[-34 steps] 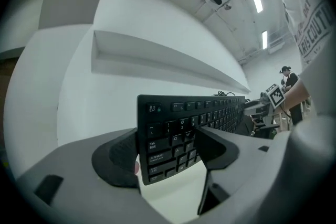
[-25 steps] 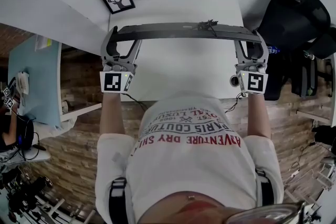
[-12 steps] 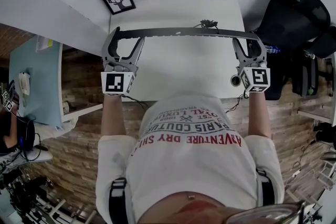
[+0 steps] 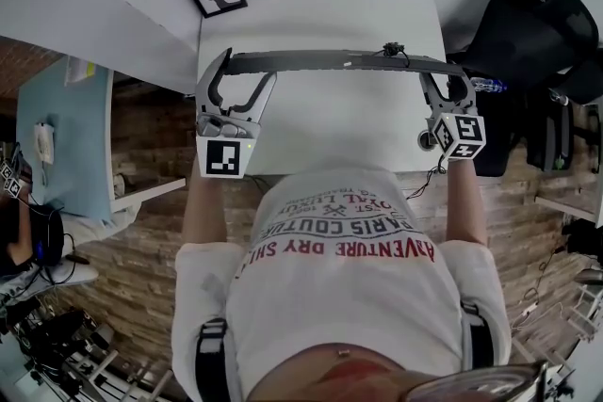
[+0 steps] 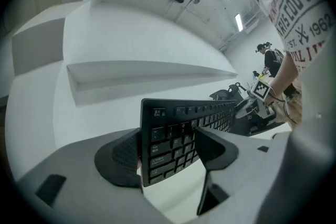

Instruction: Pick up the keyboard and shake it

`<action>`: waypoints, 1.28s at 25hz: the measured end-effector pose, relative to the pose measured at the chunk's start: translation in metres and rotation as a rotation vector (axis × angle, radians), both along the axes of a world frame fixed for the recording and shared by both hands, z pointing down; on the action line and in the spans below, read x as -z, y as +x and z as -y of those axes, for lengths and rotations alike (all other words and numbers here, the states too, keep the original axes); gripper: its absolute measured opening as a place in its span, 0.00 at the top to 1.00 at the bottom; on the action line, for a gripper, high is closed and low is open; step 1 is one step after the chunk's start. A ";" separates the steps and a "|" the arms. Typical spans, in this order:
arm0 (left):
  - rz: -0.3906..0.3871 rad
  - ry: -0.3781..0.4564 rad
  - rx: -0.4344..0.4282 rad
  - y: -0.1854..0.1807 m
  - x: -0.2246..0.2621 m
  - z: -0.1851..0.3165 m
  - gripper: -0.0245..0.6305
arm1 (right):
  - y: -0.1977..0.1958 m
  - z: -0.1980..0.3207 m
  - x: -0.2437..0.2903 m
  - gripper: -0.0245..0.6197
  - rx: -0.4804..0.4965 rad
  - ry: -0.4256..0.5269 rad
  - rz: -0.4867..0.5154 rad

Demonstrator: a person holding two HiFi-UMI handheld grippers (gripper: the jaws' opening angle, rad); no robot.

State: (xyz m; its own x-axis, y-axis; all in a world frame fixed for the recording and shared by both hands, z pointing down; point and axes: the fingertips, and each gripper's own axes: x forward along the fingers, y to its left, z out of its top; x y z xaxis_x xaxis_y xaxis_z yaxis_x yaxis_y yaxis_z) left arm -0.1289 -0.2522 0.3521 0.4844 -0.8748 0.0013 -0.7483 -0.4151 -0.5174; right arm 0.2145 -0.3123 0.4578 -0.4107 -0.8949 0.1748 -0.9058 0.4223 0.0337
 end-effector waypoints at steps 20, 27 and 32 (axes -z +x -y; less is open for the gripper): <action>-0.288 -0.080 0.018 -0.011 -0.012 0.007 0.48 | -0.007 -0.001 0.009 0.53 -0.012 0.040 -0.099; -0.318 -0.256 0.020 -0.035 -0.047 0.019 0.48 | -0.025 -0.007 0.021 0.52 0.052 0.055 -0.188; -0.393 -0.374 0.023 -0.049 -0.071 0.028 0.48 | -0.037 -0.008 0.025 0.52 0.079 0.071 -0.247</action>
